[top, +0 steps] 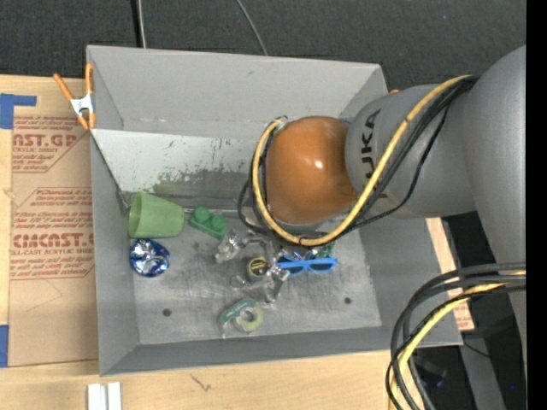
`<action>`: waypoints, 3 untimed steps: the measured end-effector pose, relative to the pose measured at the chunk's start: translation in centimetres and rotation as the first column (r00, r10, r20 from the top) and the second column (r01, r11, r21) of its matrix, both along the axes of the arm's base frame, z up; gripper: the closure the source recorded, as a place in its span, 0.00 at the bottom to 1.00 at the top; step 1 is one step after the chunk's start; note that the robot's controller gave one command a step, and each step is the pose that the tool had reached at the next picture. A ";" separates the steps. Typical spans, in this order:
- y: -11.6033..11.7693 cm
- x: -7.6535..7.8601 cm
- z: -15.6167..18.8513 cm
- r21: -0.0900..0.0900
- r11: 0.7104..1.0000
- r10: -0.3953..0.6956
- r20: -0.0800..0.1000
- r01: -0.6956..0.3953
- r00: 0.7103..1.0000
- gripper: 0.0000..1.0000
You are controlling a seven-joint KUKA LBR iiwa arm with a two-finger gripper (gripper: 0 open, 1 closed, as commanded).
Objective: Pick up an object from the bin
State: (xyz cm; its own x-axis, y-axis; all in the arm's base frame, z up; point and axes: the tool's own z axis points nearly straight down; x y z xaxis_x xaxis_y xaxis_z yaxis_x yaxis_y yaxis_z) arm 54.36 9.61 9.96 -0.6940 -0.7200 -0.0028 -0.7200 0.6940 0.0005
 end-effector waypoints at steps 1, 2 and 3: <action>-0.2 1.3 -2.5 0.001 0.989 0.146 0.004 -0.146 0.989 0.00; -2.4 0.9 -2.3 0.008 0.973 0.230 0.024 -0.230 0.973 0.00; -2.4 1.0 -2.1 0.006 0.973 0.230 0.025 -0.230 0.973 1.00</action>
Offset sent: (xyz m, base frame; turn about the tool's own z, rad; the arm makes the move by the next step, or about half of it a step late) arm 0.0108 -0.0052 -0.0296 -0.1469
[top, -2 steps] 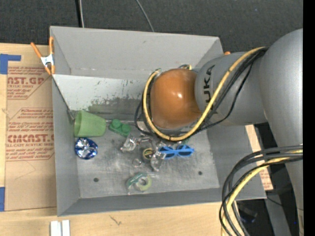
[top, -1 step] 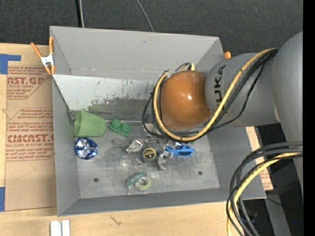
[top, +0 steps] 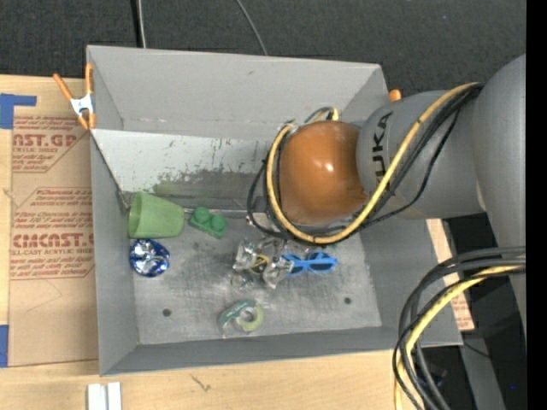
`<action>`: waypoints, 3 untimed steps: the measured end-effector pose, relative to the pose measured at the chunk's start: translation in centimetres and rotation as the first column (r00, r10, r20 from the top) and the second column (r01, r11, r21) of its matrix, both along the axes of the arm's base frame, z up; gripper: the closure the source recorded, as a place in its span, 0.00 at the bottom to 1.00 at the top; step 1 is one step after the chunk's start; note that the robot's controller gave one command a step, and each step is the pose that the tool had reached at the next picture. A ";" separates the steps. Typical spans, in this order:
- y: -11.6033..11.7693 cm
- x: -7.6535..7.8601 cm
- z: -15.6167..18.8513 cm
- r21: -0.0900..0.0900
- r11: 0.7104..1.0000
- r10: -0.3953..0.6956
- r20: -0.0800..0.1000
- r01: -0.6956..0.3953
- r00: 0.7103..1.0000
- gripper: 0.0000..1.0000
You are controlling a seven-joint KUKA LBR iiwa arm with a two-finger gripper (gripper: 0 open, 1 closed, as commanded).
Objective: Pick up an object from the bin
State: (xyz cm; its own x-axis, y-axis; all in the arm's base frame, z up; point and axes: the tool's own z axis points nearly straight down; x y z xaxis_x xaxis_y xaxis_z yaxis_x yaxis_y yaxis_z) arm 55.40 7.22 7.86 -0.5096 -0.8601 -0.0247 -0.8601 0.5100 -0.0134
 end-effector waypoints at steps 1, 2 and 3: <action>0.2 0.0 0.5 -0.010 1.000 -0.001 -0.021 0.001 1.000 1.00; 0.3 0.1 5.3 -0.012 1.000 -0.003 -0.019 0.002 1.000 1.00; 0.5 0.2 9.2 -0.012 1.000 -0.004 -0.019 0.004 1.000 1.00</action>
Offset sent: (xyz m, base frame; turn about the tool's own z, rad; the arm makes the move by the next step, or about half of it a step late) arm -0.0002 -0.0001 0.0048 0.0002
